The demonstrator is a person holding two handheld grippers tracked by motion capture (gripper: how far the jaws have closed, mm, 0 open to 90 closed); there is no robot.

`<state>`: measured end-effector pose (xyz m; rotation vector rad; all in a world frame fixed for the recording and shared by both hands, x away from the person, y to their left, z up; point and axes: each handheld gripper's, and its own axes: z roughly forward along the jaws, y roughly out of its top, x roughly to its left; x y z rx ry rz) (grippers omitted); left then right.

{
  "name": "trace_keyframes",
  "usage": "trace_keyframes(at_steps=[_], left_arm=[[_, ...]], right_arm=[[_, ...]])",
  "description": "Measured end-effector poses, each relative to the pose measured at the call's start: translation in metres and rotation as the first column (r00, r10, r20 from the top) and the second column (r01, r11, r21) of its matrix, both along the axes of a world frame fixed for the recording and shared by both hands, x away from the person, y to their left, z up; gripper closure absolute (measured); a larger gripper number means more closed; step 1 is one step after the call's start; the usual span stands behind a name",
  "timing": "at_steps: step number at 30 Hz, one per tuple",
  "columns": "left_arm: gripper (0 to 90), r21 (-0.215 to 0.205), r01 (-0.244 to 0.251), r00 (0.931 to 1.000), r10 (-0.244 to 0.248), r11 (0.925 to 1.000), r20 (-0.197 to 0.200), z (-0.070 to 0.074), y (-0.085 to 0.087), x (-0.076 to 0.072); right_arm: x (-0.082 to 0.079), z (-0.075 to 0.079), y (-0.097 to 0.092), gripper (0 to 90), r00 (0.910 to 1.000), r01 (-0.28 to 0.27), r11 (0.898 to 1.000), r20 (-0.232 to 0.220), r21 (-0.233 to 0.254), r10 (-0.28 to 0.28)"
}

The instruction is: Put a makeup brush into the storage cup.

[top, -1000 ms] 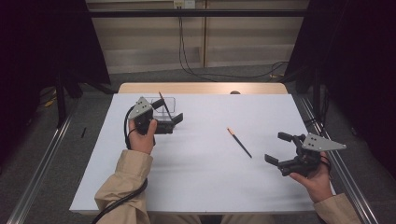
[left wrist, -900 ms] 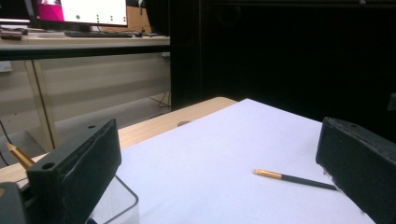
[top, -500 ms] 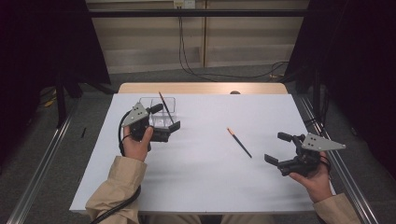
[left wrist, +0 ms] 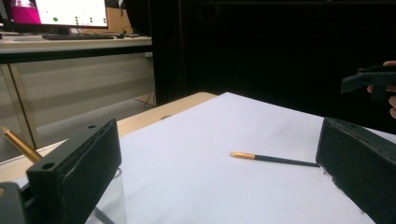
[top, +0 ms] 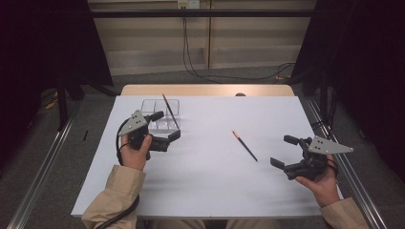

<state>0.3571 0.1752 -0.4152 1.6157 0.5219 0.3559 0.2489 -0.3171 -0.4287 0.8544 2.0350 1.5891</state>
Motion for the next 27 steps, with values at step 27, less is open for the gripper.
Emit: trace_keyframes(at_steps=[27], left_arm=[[0.0,0.017,-0.002,1.0,0.002,0.9998,0.004,-0.006,0.031,-0.023]], right_arm=[[0.0,-0.001,0.002,0.5,1.0,-0.002,1.0,-0.004,-0.005,0.002]])
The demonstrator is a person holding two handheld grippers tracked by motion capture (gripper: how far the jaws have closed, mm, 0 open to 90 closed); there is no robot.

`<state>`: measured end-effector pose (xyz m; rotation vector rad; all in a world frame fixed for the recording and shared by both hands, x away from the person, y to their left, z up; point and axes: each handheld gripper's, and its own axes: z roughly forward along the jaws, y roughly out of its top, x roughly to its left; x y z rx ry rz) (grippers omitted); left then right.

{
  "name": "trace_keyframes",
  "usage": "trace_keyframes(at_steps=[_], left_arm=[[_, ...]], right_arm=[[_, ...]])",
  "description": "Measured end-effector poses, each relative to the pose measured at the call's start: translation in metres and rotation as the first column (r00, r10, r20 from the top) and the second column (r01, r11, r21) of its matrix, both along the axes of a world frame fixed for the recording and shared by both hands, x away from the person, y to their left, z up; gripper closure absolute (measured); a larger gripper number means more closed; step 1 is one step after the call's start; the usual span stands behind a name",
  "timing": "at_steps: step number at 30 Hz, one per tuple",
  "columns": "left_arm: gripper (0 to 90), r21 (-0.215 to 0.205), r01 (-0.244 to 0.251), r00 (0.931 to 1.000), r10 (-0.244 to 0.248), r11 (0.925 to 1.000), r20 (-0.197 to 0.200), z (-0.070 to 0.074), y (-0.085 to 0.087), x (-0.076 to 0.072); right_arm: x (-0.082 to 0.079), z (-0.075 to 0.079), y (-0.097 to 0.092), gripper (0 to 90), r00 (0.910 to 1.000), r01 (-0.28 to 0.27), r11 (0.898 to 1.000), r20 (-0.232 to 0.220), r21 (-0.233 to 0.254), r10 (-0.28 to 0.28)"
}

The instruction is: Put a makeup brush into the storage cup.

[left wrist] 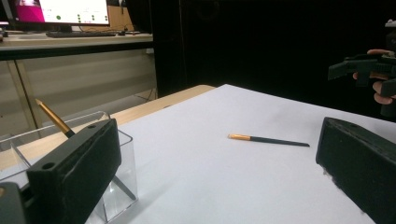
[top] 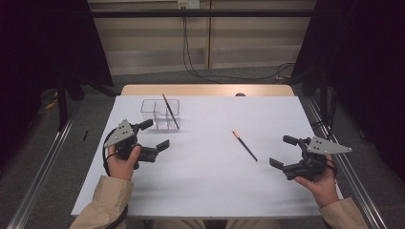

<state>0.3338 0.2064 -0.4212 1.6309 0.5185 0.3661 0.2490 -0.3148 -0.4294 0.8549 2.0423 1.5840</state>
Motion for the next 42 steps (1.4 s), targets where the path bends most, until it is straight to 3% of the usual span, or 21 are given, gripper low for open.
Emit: trace_keyframes(at_steps=[42], left_arm=[[0.0,0.037,-0.033,0.9994,0.033,0.9988,-0.007,-0.009,0.039,-0.027]], right_arm=[[0.002,-0.001,0.003,0.5,1.0,0.001,1.0,-0.004,-0.009,-0.001]])
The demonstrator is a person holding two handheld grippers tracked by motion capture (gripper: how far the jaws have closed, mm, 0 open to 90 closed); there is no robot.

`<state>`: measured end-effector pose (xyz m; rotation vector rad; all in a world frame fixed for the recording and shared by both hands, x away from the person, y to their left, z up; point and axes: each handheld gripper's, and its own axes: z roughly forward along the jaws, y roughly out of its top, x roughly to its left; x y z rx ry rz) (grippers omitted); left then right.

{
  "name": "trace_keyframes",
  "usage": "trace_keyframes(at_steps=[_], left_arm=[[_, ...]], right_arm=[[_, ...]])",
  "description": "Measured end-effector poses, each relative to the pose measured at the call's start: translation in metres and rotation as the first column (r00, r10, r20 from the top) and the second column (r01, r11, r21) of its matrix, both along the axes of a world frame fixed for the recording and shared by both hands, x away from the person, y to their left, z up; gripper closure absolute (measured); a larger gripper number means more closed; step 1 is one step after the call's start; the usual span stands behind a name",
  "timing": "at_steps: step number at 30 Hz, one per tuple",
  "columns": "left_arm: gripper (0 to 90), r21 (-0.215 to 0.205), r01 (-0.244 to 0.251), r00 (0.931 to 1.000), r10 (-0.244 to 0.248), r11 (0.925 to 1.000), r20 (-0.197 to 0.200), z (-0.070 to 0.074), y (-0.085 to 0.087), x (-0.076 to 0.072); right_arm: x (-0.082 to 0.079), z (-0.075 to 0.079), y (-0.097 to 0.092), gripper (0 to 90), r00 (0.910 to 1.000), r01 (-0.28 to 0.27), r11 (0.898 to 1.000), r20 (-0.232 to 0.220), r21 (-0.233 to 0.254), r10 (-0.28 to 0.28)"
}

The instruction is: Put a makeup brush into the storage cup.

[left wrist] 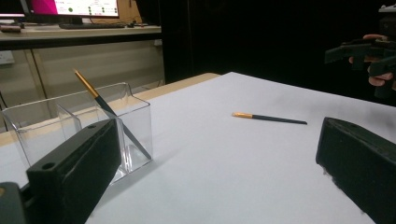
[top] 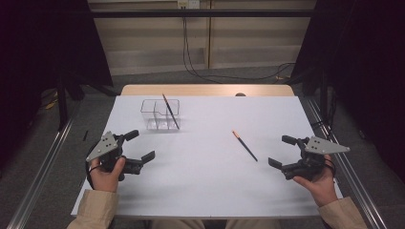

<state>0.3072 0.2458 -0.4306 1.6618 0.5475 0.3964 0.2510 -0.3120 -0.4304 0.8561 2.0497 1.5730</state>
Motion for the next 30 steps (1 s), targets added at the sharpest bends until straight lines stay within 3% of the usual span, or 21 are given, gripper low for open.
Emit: trace_keyframes(at_steps=[19,23,30], left_arm=[[0.0,-0.008,0.013,0.9999,-0.013,0.9999,0.009,0.001,0.002,-0.001],[0.0,-0.031,0.019,0.9998,-0.019,0.9993,0.01,0.003,0.001,-0.001],[0.0,-0.013,0.027,0.9995,-0.027,0.9995,0.016,0.002,-0.001,0.001]], right_arm=[[0.008,-0.002,0.003,0.4,0.9993,0.031,1.0,-0.022,0.001,-0.031],[0.011,0.0,0.008,0.4,0.9993,0.031,1.0,-0.019,-0.005,-0.031],[0.02,-0.001,0.015,0.4,0.9981,0.046,0.999,-0.041,-0.006,-0.046]])
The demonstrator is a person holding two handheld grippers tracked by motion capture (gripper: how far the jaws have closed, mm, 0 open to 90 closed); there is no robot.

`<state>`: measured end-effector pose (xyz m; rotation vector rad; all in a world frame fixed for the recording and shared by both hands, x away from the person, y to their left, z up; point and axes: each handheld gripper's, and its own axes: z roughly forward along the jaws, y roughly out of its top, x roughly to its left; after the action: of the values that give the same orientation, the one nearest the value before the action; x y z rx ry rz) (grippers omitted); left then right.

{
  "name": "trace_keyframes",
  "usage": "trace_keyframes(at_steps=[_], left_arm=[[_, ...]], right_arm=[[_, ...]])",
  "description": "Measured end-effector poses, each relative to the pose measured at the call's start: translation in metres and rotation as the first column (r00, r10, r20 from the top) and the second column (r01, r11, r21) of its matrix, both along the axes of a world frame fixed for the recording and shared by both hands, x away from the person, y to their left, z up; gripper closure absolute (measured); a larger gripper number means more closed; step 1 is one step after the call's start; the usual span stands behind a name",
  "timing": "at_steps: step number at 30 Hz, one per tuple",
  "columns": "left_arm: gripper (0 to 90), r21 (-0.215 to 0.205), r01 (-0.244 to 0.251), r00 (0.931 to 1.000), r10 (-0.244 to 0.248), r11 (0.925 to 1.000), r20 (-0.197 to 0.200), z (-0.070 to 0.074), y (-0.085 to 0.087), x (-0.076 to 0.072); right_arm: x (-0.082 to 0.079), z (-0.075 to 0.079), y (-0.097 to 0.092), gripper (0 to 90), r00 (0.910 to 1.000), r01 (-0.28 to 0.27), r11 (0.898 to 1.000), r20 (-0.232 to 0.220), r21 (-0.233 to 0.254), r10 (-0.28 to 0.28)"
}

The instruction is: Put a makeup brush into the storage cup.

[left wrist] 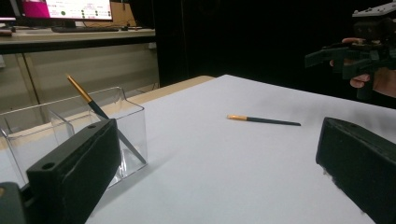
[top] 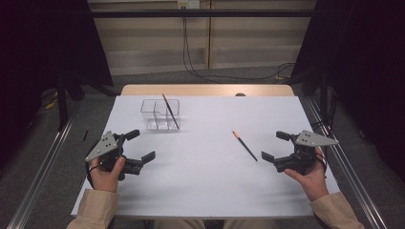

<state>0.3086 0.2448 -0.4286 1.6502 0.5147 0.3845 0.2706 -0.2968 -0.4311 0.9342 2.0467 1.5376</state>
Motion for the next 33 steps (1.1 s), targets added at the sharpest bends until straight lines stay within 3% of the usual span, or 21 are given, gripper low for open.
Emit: trace_keyframes(at_steps=[7,18,33], left_arm=[[0.0,-0.01,-0.008,1.0,0.007,0.9999,-0.006,-0.001,0.001,0.001],[0.0,-0.012,-0.019,0.9998,0.019,0.9997,0.002,-0.001,0.003,0.001],[0.0,-0.015,0.0,1.0,0.0,0.9999,-0.001,0.0,-0.004,0.007]], right_arm=[[0.012,0.001,0.008,0.5,0.9995,0.019,1.0,-0.026,-0.012,-0.019],[0.029,0.004,0.022,0.6,0.9995,0.02,1.0,-0.023,-0.022,-0.021],[0.044,0.002,0.034,0.7,0.998,0.026,0.999,-0.056,-0.04,-0.028]])
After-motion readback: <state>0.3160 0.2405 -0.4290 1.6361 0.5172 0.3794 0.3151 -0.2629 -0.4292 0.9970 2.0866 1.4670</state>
